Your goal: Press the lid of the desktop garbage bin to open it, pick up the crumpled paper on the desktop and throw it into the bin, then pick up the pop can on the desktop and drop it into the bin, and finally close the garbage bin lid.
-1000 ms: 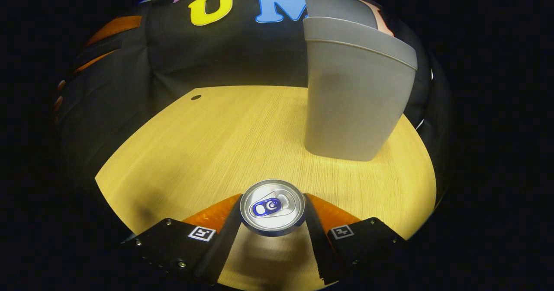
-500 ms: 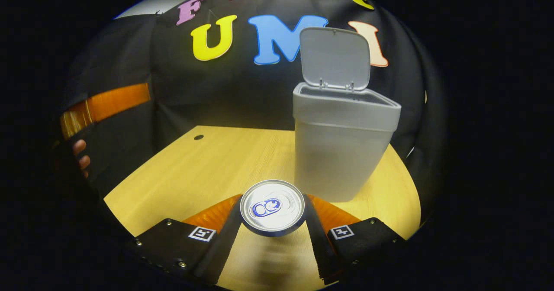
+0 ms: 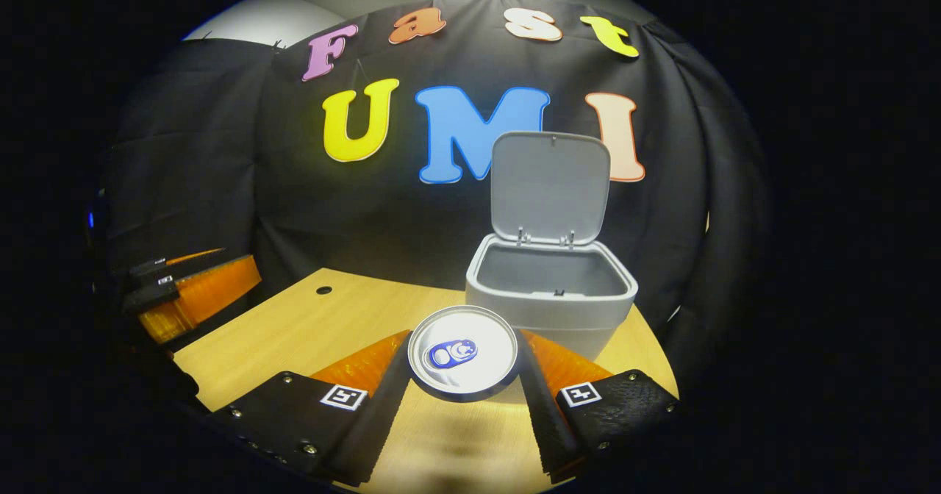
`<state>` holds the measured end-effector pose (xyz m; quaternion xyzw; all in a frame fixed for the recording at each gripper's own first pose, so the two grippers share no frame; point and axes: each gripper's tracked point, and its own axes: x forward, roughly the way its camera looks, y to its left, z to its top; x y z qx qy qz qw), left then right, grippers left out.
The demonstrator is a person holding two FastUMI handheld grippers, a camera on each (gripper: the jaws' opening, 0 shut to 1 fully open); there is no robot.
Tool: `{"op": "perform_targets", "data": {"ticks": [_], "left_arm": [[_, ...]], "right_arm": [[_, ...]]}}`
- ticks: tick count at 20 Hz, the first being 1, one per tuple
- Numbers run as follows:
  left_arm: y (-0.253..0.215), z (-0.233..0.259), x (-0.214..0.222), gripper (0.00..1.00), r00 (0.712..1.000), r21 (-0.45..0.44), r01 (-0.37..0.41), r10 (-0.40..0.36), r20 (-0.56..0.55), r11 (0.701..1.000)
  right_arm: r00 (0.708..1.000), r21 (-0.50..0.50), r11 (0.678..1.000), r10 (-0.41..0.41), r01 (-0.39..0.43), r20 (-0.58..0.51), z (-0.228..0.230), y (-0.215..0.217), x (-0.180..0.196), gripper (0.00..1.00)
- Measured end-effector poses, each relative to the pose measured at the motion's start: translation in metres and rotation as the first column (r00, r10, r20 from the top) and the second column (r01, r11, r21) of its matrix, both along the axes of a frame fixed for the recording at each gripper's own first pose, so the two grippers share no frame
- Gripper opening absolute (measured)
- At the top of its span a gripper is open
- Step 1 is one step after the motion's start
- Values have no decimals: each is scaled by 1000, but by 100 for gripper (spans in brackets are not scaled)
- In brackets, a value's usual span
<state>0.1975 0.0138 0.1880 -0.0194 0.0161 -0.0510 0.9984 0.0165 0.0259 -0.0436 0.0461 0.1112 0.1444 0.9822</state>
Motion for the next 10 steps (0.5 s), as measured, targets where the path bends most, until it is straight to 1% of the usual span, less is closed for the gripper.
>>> {"op": "perform_targets", "data": {"ticks": [6,10], "left_arm": [[0,2,2,96,1000,-3,-15,15,-1,1000],[2,2,4,96,1000,-4,-24,24,-6,1000]], "right_arm": [[994,23,998,-53,51,91,41,-23,21,81],[983,42,996,-86,80,160,69,-36,36,80]]}}
